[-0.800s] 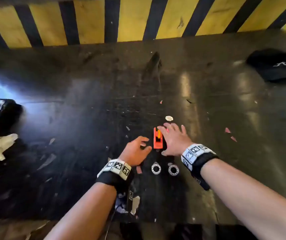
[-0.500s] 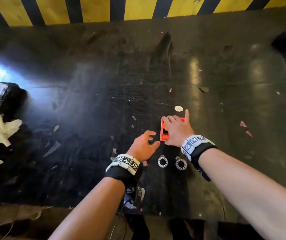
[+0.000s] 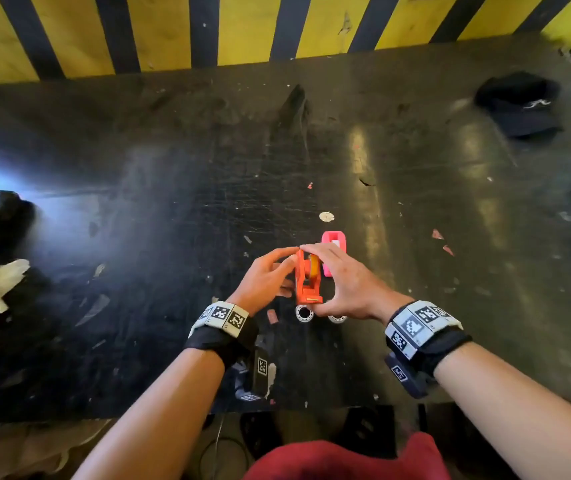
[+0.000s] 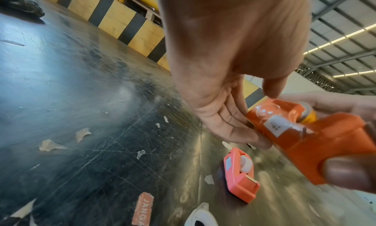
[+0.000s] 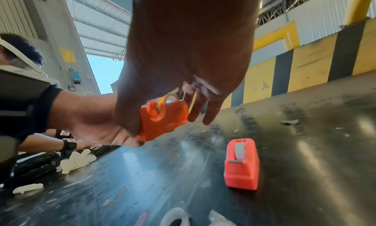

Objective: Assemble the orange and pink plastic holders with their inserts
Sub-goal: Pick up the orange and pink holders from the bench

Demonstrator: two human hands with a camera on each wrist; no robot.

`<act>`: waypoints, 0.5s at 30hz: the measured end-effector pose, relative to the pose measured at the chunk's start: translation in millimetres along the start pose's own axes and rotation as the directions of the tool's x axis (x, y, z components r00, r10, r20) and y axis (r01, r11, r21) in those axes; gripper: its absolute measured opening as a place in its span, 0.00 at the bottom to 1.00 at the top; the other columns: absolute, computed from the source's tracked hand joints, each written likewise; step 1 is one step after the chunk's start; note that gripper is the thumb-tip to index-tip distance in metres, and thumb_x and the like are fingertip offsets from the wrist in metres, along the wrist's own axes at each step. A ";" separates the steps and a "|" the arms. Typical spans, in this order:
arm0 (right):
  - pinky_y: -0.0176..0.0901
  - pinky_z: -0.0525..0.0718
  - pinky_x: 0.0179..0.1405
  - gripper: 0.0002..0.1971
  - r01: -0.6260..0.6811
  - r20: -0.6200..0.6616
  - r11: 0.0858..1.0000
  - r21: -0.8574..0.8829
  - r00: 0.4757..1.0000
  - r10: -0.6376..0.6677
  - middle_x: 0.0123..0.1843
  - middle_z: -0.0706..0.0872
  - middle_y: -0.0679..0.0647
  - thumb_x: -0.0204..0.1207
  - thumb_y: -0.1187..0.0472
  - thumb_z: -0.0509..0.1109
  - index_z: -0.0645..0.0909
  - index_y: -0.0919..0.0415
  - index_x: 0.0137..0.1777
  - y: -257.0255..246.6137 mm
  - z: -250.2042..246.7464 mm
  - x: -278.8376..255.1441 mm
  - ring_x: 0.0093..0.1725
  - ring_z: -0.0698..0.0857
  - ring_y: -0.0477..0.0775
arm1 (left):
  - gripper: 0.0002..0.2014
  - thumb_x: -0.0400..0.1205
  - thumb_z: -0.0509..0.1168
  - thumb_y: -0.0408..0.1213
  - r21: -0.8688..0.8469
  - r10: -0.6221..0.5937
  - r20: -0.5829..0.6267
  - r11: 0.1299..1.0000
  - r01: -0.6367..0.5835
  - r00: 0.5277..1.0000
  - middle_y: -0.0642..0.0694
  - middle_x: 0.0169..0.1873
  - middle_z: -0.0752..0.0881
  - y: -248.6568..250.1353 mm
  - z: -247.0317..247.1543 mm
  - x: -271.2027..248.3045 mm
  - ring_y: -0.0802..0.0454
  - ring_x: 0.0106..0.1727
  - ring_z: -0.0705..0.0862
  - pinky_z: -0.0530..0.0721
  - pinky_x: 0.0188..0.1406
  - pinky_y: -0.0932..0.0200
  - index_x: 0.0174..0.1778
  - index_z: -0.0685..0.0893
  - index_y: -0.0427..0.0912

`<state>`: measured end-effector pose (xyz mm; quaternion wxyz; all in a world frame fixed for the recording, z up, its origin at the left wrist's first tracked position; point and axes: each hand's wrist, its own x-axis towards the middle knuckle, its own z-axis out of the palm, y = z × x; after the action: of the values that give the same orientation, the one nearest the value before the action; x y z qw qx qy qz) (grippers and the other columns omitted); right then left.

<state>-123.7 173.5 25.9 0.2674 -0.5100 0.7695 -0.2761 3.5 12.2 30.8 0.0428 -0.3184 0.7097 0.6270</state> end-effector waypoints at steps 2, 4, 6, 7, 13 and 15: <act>0.50 0.83 0.72 0.52 -0.016 -0.032 1.000 0.020 0.999 0.017 0.80 0.74 0.48 0.64 0.49 0.88 0.63 0.48 0.86 0.1 -4.1 -6.1 0.74 0.80 0.52 | 0.20 0.91 0.62 0.44 -0.033 0.020 0.023 0.999 -0.019 1.000 0.41 0.58 0.93 4.7 3.4 -4.1 0.45 0.54 0.95 0.94 0.56 0.45 0.80 0.77 0.46; 0.53 0.87 0.66 0.47 -0.026 -0.060 0.999 0.039 0.998 0.029 0.73 0.78 0.48 0.63 0.48 0.89 0.66 0.45 0.79 0.2 -5.4 -10.2 0.66 0.85 0.53 | 0.22 0.90 0.66 0.42 -0.063 0.026 0.038 0.998 -0.023 0.999 0.38 0.57 0.93 6.9 5.9 -4.8 0.43 0.53 0.96 0.94 0.55 0.42 0.80 0.77 0.44; 0.57 0.89 0.59 0.42 -0.031 -0.078 0.999 0.036 0.996 0.034 0.65 0.80 0.50 0.62 0.47 0.89 0.67 0.44 0.71 -0.1 -4.4 -13.0 0.59 0.87 0.56 | 0.22 0.89 0.67 0.40 -0.066 0.013 0.044 0.998 -0.010 0.999 0.37 0.56 0.94 9.0 7.7 -2.8 0.42 0.52 0.96 0.95 0.54 0.42 0.80 0.78 0.43; 0.57 0.89 0.58 0.41 -0.034 -0.080 0.999 0.033 0.996 0.037 0.64 0.81 0.51 0.62 0.47 0.90 0.67 0.45 0.69 -0.4 -3.6 -14.3 0.58 0.88 0.57 | 0.22 0.89 0.67 0.40 -0.056 0.002 0.048 0.998 0.000 0.999 0.38 0.56 0.94 9.6 8.3 -1.6 0.43 0.52 0.96 0.95 0.54 0.42 0.80 0.78 0.43; 0.49 0.88 0.62 0.41 -0.020 -0.113 0.997 0.072 0.993 0.029 0.66 0.82 0.51 0.64 0.50 0.90 0.69 0.49 0.71 -0.8 3.3 -20.7 0.61 0.87 0.55 | 0.21 0.89 0.67 0.38 -0.047 -0.021 0.050 0.999 0.024 0.999 0.37 0.56 0.94 7.1 11.1 -1.4 0.43 0.52 0.96 0.95 0.54 0.41 0.80 0.79 0.41; 0.44 0.84 0.62 0.41 -0.021 -0.108 0.995 0.096 0.994 0.032 0.66 0.82 0.50 0.64 0.51 0.90 0.69 0.49 0.71 1.8 6.5 -22.7 0.63 0.86 0.54 | 0.22 0.89 0.67 0.39 -0.048 -0.028 0.057 0.998 0.031 0.998 0.37 0.58 0.93 4.1 12.3 -1.8 0.43 0.54 0.96 0.94 0.56 0.40 0.80 0.79 0.42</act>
<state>-112.6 194.2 23.0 0.2522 -0.4705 0.7757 -0.3365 -1.3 24.3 32.6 0.0641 -0.3122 0.6880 0.6520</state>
